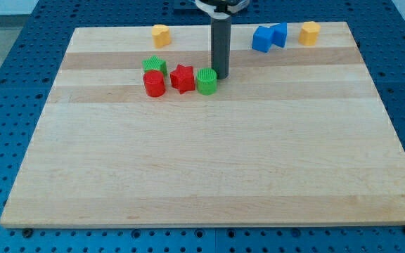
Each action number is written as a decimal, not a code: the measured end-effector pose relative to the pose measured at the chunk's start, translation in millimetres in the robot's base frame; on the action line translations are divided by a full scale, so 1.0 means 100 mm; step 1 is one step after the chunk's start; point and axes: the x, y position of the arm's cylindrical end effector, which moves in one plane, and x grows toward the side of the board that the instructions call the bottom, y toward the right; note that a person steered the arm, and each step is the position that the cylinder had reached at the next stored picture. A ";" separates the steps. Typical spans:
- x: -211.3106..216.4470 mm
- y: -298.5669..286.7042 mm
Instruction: Slide the green star left a bit
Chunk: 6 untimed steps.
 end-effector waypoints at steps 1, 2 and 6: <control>-0.26 0.01; -0.38 -0.47; -1.09 -1.64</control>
